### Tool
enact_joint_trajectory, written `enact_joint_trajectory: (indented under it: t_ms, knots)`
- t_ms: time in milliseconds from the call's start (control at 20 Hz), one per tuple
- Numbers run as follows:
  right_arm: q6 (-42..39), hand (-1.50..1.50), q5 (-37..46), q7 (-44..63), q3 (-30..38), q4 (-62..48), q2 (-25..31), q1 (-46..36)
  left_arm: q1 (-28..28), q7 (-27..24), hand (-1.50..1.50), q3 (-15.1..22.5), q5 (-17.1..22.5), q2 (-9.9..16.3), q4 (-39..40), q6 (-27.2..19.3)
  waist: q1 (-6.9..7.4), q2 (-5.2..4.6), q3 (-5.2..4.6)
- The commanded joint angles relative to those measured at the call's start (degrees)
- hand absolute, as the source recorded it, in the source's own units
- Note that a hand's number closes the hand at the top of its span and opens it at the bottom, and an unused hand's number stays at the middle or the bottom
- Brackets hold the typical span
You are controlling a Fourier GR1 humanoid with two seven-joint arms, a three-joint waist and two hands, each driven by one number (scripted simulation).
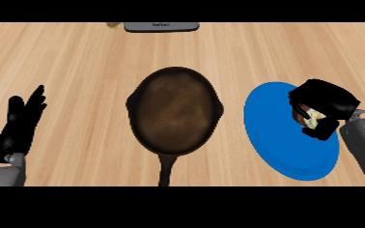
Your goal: Pick the cupcake from the plate and place it in the pan
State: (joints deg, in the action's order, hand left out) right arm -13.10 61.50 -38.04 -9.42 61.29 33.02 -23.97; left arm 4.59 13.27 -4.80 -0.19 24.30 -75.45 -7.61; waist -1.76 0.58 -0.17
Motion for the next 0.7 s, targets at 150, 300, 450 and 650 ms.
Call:
enact_joint_trajectory:
  t_ms: [150,300,450,650]
  knots:
    - [0.84,1.50,-9.12,11.30,11.45,13.97,-2.81,8.34,-1.30,-0.53,0.00,-1.06,0.24,-0.04,-0.15,0.07,-0.79,0.18,0.07]
    - [3.66,1.50,-15.18,9.48,15.69,20.09,-5.80,7.78,-1.39,-0.38,0.00,-1.75,1.06,1.54,-0.52,1.93,-0.74,0.26,0.11]
    - [1.70,1.50,-19.33,10.36,16.47,28.70,-8.10,10.80,0.26,-0.02,0.00,-1.87,1.00,1.53,0.92,2.56,-0.18,-0.09,0.10]
    - [-6.60,1.50,-22.09,20.07,15.77,43.18,-9.60,14.13,2.35,0.70,0.00,-2.59,0.74,1.09,1.26,2.59,0.71,-0.31,0.11]
